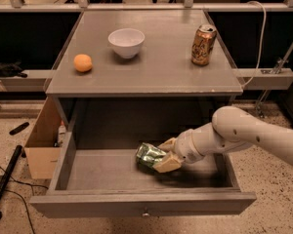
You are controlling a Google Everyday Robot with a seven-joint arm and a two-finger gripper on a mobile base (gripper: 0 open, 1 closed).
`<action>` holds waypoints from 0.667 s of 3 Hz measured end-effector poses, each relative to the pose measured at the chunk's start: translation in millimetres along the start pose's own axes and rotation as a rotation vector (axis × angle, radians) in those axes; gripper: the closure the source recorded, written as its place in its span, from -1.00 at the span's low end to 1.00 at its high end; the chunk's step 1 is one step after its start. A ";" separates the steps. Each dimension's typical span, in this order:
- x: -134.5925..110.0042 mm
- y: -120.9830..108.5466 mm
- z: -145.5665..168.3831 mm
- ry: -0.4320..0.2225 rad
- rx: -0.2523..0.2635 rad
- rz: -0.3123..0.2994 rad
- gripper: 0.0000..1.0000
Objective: Place green can into top drawer
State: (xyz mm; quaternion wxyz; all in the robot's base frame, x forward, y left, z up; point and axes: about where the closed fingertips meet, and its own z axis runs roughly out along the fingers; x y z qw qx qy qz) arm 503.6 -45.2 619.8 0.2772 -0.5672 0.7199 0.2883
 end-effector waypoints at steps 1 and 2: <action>0.0 0.0 0.0 0.000 0.000 0.000 0.24; 0.0 0.0 0.1 0.000 0.000 0.000 -0.23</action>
Offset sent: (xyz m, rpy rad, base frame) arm 0.0000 0.0000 0.0000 0.0000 0.0000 0.0001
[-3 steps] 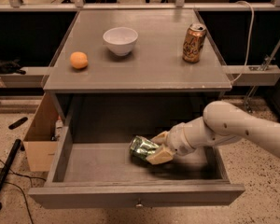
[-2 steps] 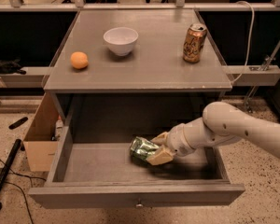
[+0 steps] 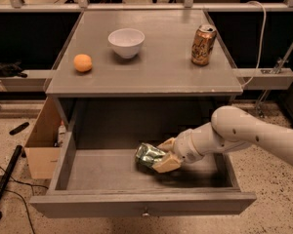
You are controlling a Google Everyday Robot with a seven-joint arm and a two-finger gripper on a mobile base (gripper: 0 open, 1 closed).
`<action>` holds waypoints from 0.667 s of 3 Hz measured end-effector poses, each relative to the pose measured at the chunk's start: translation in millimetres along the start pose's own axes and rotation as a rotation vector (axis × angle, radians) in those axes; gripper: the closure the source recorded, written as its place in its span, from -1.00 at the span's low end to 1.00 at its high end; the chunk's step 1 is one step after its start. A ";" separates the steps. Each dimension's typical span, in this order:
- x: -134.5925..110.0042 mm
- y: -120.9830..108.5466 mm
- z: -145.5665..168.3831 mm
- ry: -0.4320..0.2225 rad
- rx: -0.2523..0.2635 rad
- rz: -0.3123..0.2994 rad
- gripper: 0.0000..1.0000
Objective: Place green can into top drawer
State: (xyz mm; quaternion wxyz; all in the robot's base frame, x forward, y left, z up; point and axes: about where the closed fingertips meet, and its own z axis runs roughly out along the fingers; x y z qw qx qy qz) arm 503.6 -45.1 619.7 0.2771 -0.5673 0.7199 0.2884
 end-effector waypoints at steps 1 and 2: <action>0.0 0.0 0.0 0.000 0.000 0.000 -0.85; 0.0 0.0 0.1 0.000 0.000 0.000 -1.00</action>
Offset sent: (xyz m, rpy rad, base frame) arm 0.0000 0.0000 0.0000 0.0000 0.0000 0.0000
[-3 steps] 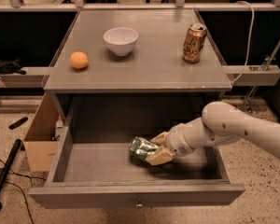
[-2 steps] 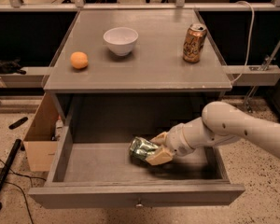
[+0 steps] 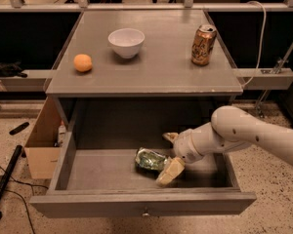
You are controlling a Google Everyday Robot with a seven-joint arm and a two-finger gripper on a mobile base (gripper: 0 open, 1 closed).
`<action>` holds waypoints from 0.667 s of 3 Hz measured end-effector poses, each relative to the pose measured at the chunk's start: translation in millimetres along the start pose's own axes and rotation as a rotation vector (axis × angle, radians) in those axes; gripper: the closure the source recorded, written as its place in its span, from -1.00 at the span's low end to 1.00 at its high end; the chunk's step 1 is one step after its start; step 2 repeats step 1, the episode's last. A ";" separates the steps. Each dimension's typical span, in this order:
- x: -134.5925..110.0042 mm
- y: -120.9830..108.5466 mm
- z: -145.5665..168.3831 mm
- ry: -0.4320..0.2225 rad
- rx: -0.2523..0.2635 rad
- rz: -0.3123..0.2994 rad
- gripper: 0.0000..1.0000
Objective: Place green can into top drawer
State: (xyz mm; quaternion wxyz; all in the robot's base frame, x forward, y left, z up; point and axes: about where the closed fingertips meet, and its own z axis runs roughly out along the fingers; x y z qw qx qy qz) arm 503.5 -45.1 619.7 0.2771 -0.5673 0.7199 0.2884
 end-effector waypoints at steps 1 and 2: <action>0.0 0.0 0.0 0.000 0.000 0.000 -1.00; 0.0 0.0 0.0 0.000 0.000 0.000 -1.00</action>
Offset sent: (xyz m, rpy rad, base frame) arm 0.0000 0.0000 0.0000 0.0000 0.0000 0.0000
